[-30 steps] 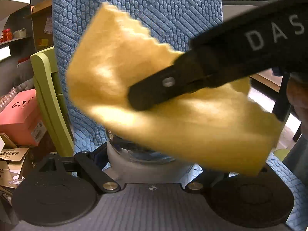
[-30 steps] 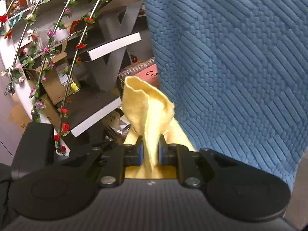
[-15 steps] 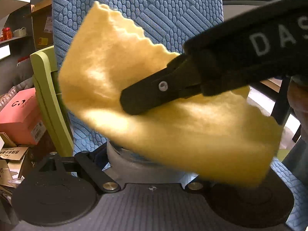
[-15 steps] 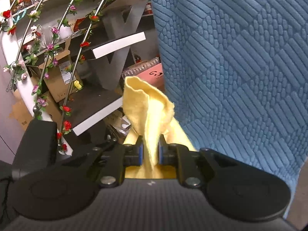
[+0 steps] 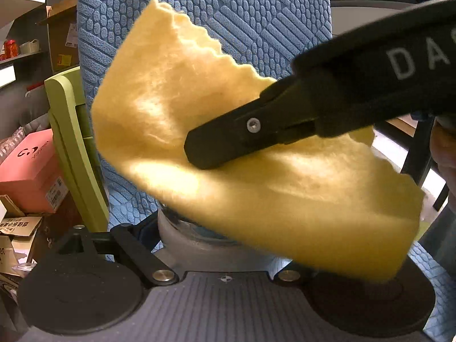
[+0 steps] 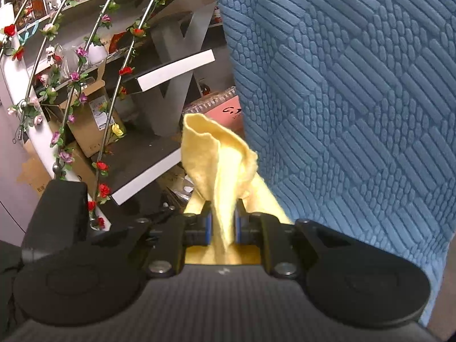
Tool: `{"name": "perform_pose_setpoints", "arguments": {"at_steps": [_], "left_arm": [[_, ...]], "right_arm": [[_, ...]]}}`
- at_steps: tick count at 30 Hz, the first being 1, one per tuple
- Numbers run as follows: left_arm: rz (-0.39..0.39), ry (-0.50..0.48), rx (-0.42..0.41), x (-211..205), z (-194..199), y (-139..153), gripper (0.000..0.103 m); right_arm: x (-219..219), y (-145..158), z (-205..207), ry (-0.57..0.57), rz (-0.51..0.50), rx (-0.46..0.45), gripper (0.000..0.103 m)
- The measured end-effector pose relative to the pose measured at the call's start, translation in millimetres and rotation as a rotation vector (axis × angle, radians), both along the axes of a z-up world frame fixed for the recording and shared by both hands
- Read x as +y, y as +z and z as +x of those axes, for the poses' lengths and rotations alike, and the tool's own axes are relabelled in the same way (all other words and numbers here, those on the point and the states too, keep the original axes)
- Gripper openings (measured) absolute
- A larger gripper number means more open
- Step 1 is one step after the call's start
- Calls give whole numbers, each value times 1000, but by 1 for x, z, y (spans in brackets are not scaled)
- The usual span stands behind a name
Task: Clean container
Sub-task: 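Hold the mug in the left gripper while the right gripper wipes its rim with the cloth, then rub the cloth around the mug rim with the right gripper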
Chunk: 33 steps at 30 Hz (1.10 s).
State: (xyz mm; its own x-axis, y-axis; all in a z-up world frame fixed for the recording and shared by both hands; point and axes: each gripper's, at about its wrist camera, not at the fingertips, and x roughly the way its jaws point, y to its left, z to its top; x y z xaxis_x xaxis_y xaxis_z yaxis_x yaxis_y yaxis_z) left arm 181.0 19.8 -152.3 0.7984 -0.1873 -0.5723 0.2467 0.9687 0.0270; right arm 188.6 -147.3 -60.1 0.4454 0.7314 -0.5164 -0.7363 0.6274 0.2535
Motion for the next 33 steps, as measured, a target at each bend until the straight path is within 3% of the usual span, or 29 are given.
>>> {"name": "perform_pose_setpoints", "arguments": {"at_steps": [5, 10, 13, 21, 26, 29, 33], "left_arm": [[2, 1, 0, -1, -4, 1, 91], [1, -1, 0, 4, 7, -2, 91], [0, -3, -1, -3, -5, -1, 91], [1, -5, 3, 8, 22, -5, 91], [0, -5, 5, 17, 40, -8, 91], [3, -7, 6, 21, 49, -10, 91], [4, -14, 6, 29, 69, -12, 91]], "right_arm": [[-5, 4, -8, 35, -21, 6, 15], [-12, 4, -6, -8, -38, -27, 15], [-6, 1, -5, -13, -40, -47, 15], [-16, 1, -8, 15, 14, 26, 15], [-42, -1, 0, -144, 145, 93, 15], [-64, -13, 11, -270, 280, 198, 15], [-79, -38, 22, -359, 385, 337, 15]]}}
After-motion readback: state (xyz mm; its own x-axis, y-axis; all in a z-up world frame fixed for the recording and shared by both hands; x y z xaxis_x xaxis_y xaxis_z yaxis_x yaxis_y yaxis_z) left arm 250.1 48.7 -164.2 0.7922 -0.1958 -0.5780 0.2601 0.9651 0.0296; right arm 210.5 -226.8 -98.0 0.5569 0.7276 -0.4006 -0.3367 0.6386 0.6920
